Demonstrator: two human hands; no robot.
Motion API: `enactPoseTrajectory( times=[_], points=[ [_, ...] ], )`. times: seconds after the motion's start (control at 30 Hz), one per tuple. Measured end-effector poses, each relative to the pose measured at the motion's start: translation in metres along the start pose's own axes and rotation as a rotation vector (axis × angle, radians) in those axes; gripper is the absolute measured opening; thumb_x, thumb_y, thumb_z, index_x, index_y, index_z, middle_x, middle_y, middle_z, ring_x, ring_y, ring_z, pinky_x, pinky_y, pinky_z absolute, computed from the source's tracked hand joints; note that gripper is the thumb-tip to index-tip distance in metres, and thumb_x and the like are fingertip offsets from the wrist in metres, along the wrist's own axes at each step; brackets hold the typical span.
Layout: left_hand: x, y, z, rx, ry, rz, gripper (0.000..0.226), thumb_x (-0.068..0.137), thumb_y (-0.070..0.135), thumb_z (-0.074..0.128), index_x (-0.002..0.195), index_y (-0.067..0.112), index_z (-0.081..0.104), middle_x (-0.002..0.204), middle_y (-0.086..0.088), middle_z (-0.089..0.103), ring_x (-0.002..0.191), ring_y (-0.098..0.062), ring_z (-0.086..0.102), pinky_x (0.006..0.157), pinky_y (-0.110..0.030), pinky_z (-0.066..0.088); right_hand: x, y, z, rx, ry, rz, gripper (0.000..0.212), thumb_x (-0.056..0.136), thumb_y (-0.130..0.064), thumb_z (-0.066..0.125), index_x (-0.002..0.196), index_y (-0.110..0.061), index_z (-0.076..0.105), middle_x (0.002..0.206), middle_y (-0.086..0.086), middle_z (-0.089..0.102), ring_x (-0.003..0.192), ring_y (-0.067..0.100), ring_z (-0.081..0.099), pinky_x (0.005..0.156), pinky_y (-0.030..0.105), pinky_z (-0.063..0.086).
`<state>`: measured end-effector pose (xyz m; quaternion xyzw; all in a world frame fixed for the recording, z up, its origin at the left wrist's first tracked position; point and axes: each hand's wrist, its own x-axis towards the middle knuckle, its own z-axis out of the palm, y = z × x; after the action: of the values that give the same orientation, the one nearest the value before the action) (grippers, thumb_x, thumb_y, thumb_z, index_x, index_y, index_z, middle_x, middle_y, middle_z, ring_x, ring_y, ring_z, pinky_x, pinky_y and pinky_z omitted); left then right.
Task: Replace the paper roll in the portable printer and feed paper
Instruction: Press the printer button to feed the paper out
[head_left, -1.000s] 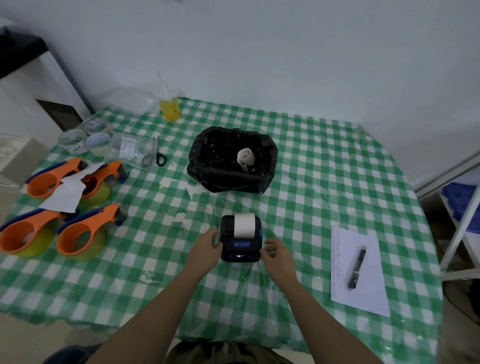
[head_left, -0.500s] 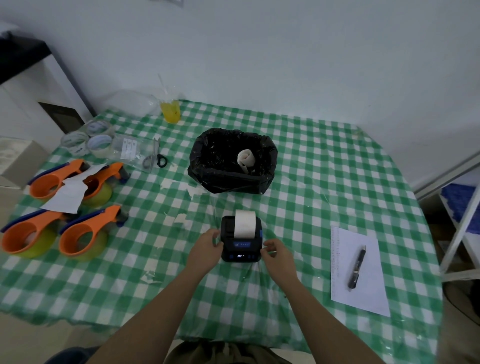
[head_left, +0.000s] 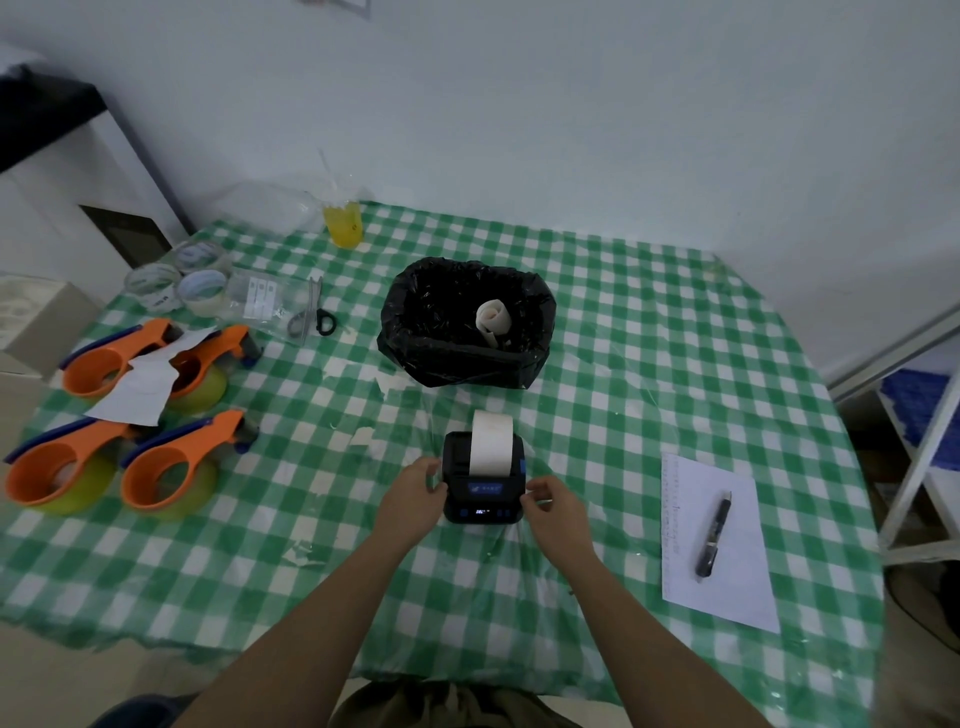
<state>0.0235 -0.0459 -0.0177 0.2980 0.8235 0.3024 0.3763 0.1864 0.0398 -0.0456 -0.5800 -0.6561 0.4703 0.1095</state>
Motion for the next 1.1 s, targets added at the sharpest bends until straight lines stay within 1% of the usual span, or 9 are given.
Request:
enactPoseTrajectory(
  times=[0.13, 0.37, 0.6, 0.73, 0.9, 1.1],
  points=[
    [0.0, -0.001, -0.001, 0.007, 0.004, 0.0, 0.039, 0.091, 0.014, 0.051, 0.13, 0.01, 0.047, 0.138, -0.01, 0.051, 0.119, -0.027, 0.055, 0.097, -0.035, 0.043, -0.001, -0.003, -0.001, 0.0, 0.003, -0.006, 0.013, 0.089, -0.015, 0.057, 0.102, -0.013, 0.059, 0.092, 0.001, 0.061, 0.077, 0.016, 0.058, 0.055, 0.019, 0.04],
    [0.0, 0.0, -0.001, 0.011, 0.004, 0.01, 0.037, 0.091, 0.014, 0.052, 0.128, 0.01, 0.049, 0.137, -0.01, 0.053, 0.118, -0.026, 0.056, 0.096, -0.035, 0.043, 0.0, -0.007, -0.004, -0.01, 0.007, -0.014, 0.013, 0.089, -0.015, 0.056, 0.102, -0.013, 0.059, 0.089, 0.0, 0.06, 0.076, 0.015, 0.057, 0.053, 0.018, 0.037],
    [0.0, 0.002, -0.005, 0.021, 0.005, 0.007, 0.037, 0.091, 0.017, 0.051, 0.127, 0.01, 0.049, 0.137, -0.009, 0.053, 0.12, -0.026, 0.055, 0.1, -0.038, 0.043, 0.0, -0.01, -0.005, -0.021, 0.013, -0.025, 0.013, 0.089, -0.015, 0.057, 0.101, -0.011, 0.06, 0.085, -0.001, 0.059, 0.07, 0.011, 0.053, 0.053, 0.018, 0.037],
    [0.001, 0.003, -0.006, 0.024, 0.012, 0.006, 0.037, 0.091, 0.016, 0.052, 0.127, 0.009, 0.05, 0.137, -0.009, 0.053, 0.12, -0.026, 0.055, 0.101, -0.039, 0.043, 0.001, -0.013, -0.006, -0.023, 0.017, -0.029, 0.014, 0.089, -0.015, 0.057, 0.101, -0.01, 0.06, 0.085, -0.001, 0.058, 0.072, 0.012, 0.053, 0.054, 0.018, 0.038],
    [0.003, 0.007, -0.007, 0.038, 0.027, 0.017, 0.034, 0.091, 0.016, 0.051, 0.125, 0.009, 0.051, 0.134, -0.009, 0.055, 0.117, -0.026, 0.056, 0.098, -0.038, 0.044, 0.003, -0.017, -0.007, -0.018, 0.021, -0.042, 0.014, 0.089, -0.016, 0.056, 0.101, -0.01, 0.06, 0.088, 0.0, 0.06, 0.077, 0.014, 0.055, 0.056, 0.017, 0.041],
    [0.006, 0.009, -0.009, 0.04, 0.038, 0.028, 0.032, 0.091, 0.016, 0.052, 0.122, 0.01, 0.053, 0.13, -0.009, 0.057, 0.113, -0.026, 0.058, 0.095, -0.038, 0.046, 0.005, -0.022, -0.009, -0.002, 0.03, -0.057, 0.012, 0.089, -0.014, 0.056, 0.099, -0.009, 0.061, 0.087, 0.001, 0.06, 0.074, 0.013, 0.054, 0.055, 0.016, 0.04]
  ],
)
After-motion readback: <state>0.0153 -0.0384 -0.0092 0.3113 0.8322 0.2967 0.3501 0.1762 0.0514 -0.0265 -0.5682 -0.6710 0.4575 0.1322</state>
